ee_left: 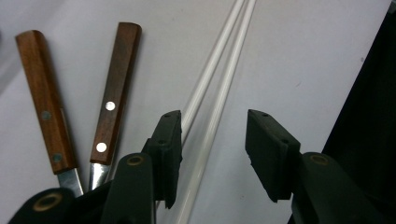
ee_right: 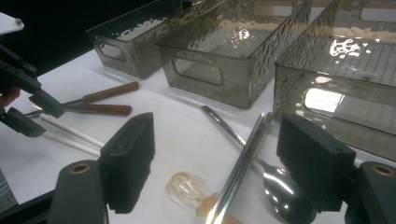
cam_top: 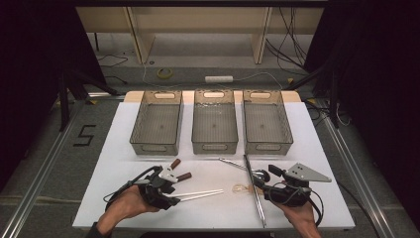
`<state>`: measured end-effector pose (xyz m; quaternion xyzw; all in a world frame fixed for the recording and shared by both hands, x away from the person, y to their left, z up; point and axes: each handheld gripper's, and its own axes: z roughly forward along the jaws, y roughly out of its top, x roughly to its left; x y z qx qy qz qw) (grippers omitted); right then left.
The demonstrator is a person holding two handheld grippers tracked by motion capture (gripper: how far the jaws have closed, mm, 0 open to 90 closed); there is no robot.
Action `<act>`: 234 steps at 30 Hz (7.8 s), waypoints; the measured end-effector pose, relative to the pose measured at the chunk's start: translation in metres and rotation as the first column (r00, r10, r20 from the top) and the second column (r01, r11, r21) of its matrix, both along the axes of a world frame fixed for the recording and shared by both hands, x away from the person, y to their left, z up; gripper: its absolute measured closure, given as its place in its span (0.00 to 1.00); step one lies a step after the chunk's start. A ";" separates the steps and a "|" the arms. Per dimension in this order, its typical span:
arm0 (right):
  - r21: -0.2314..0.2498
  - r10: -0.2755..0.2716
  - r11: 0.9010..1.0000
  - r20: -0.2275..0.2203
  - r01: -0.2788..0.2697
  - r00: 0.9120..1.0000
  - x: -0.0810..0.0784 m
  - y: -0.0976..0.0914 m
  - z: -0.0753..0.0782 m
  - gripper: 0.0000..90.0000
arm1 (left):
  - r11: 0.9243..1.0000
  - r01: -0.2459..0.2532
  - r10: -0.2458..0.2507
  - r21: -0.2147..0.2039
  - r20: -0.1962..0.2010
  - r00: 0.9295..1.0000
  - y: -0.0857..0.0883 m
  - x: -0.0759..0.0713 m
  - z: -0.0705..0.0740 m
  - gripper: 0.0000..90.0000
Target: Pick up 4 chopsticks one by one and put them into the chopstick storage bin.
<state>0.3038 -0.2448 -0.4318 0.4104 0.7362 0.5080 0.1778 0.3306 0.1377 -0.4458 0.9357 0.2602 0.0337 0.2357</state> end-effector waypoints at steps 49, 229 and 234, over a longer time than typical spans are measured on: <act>-0.007 0.005 1.000 -0.013 -0.005 1.000 0.001 0.000 0.000 0.33 | 0.953 0.228 -0.229 0.200 -0.018 0.973 -0.017 0.004 -0.017 0.93; 0.023 -0.008 1.000 -0.027 0.009 1.000 0.002 -0.007 0.000 0.33 | 0.900 -0.347 0.382 -0.263 0.091 0.920 0.047 0.073 0.058 0.27; 0.014 -0.006 1.000 -0.025 0.007 1.000 0.002 -0.007 0.000 0.33 | 0.928 -0.302 0.324 -0.217 0.075 0.943 0.036 0.061 0.054 0.27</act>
